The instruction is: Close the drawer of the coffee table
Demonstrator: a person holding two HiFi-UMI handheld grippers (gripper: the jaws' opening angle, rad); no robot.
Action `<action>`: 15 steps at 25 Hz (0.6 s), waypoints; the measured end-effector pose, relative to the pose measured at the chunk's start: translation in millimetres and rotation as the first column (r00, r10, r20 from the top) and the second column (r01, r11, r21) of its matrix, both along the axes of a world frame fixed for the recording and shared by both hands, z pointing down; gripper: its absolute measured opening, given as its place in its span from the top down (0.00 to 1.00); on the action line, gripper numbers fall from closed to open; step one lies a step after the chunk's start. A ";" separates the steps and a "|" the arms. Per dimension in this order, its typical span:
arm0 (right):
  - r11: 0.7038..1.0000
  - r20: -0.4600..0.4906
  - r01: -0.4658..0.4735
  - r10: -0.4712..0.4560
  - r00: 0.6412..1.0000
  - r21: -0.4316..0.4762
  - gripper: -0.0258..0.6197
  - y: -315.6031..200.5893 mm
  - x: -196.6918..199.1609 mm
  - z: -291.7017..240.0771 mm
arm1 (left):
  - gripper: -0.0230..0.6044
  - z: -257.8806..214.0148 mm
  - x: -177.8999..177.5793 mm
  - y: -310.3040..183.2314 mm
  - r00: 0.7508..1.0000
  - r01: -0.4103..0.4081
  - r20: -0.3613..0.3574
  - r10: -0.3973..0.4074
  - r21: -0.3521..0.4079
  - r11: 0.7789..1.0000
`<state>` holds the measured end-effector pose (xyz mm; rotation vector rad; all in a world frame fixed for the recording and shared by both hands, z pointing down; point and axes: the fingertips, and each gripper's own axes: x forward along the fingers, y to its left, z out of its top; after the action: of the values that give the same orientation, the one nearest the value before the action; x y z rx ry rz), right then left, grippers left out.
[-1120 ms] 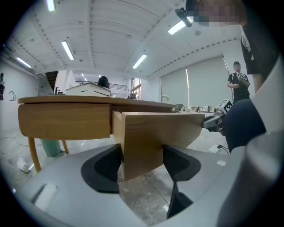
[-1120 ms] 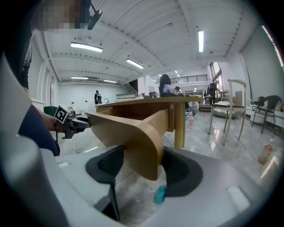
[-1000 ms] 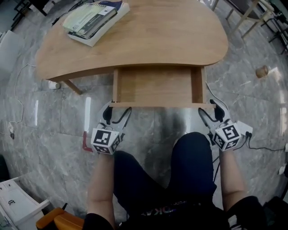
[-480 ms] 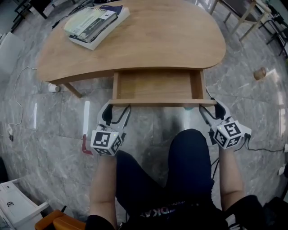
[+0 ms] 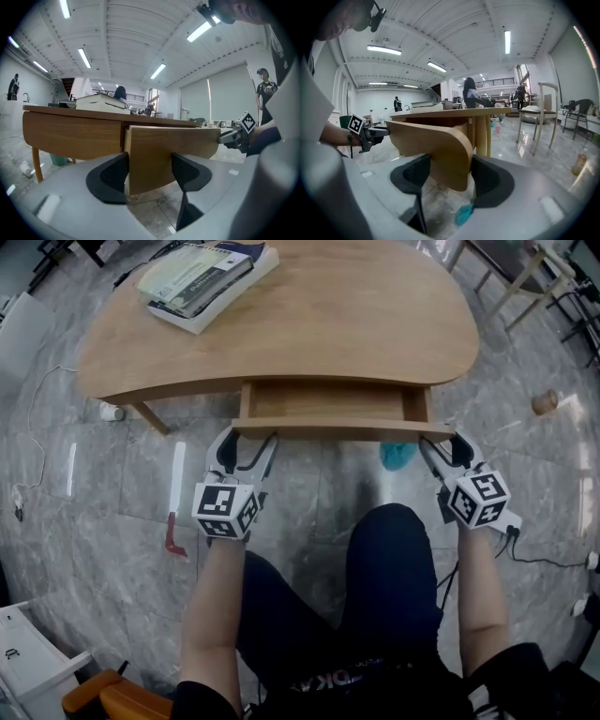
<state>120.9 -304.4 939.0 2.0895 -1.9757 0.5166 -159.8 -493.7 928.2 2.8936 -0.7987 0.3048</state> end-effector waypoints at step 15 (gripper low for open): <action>0.998 0.030 -0.057 0.056 0.998 0.022 0.53 -44.8 29.2 1.8 | 0.49 -1.4 25.8 -43.7 0.992 0.117 0.049 -0.118 0.018 0.993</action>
<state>150.1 -349.2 940.8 2.1695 -1.9527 0.5407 -134.0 -537.3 926.9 2.8487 -0.9790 0.3616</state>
